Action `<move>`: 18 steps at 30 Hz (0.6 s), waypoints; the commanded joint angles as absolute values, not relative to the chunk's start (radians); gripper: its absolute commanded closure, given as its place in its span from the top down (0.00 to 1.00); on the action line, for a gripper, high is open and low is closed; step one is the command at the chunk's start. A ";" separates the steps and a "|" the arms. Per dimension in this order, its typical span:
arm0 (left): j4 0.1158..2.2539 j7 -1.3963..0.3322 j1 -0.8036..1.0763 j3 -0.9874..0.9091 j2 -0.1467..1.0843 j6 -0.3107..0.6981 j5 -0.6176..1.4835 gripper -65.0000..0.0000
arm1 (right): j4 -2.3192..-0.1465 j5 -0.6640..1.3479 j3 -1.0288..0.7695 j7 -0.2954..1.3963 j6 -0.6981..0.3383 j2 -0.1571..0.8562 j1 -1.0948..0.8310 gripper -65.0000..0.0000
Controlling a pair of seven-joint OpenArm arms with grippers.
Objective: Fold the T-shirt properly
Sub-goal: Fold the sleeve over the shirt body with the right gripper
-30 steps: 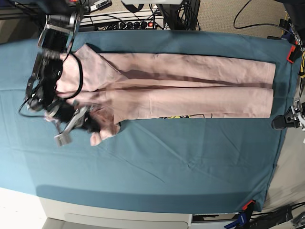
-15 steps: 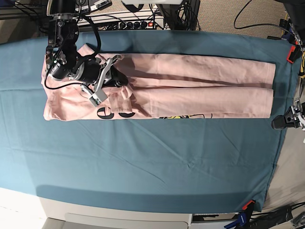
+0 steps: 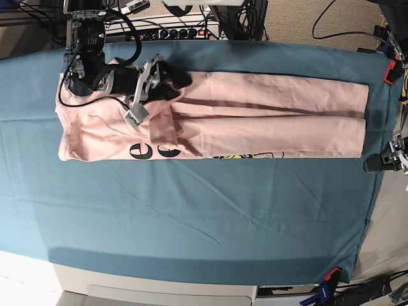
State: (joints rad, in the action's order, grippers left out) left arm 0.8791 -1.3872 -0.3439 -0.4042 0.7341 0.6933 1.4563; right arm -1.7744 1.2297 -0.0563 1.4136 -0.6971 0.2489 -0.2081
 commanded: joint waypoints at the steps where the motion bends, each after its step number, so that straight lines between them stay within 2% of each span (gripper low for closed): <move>1: 0.893 -1.377 -0.365 -0.410 0.762 0.698 1.484 0.14 | -1.794 1.275 -0.060 1.396 -0.698 0.258 -0.197 0.53; 9: 0.893 -1.377 -0.365 -0.410 0.762 0.698 1.484 0.14 | -1.794 1.425 -0.060 1.396 -0.698 0.258 -0.197 0.53; 13: 0.893 -1.393 -0.363 -0.410 0.762 0.698 1.484 0.14 | -1.794 1.416 -0.077 1.396 -0.698 0.254 -0.194 0.53; 15: 0.893 -1.396 -0.355 -0.410 0.762 0.698 1.484 0.17 | -1.799 1.367 -0.132 1.396 -0.698 0.234 -0.185 0.53; 18: 0.893 -1.396 -0.326 -0.410 0.762 0.698 1.484 0.29 | -1.821 1.275 -0.256 1.373 -0.698 0.190 -0.162 0.53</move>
State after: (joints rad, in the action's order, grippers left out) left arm 0.8795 -1.3979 -0.3103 -0.4042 0.7341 0.6933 1.4563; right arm -1.8011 1.2415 -0.2535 1.4021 -0.6971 0.1818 -0.1757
